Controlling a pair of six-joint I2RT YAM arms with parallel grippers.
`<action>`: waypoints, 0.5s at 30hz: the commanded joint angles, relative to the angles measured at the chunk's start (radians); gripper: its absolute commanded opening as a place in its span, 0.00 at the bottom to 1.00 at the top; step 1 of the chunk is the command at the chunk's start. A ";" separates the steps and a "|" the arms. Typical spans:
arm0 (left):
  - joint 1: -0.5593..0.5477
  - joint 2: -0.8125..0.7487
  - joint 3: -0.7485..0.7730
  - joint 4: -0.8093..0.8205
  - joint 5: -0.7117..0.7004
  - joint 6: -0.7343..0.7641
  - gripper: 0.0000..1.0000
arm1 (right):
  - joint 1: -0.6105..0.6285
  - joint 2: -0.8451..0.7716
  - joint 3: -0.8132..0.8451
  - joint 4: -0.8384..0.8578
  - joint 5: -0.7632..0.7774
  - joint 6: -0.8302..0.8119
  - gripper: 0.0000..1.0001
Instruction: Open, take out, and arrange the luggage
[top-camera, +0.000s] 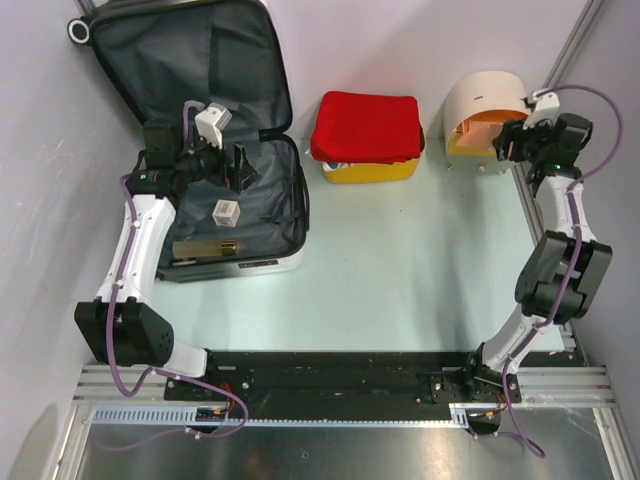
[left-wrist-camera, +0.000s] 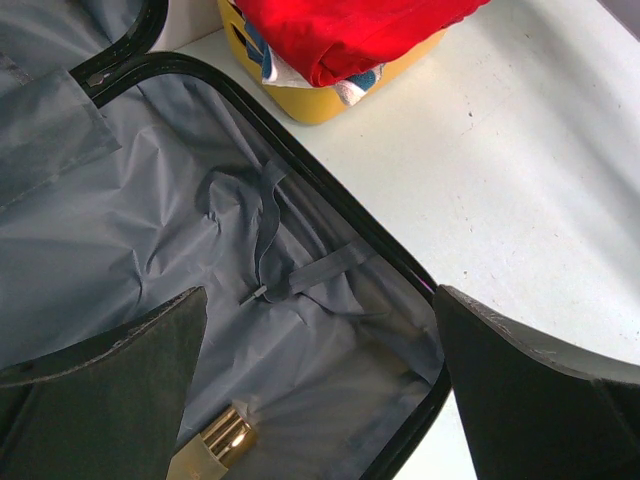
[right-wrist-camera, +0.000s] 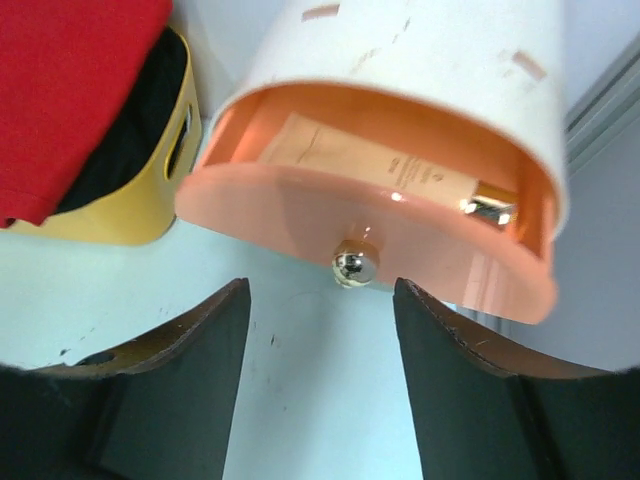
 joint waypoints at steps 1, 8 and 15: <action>0.007 -0.039 -0.002 0.024 0.024 -0.005 1.00 | -0.029 -0.149 0.088 -0.079 -0.060 0.012 0.64; 0.007 -0.008 0.020 0.025 0.043 -0.031 1.00 | -0.013 0.000 0.347 -0.066 0.064 0.584 0.75; 0.007 -0.027 -0.002 0.024 0.027 -0.033 1.00 | 0.104 0.115 0.562 -0.286 0.424 0.904 0.82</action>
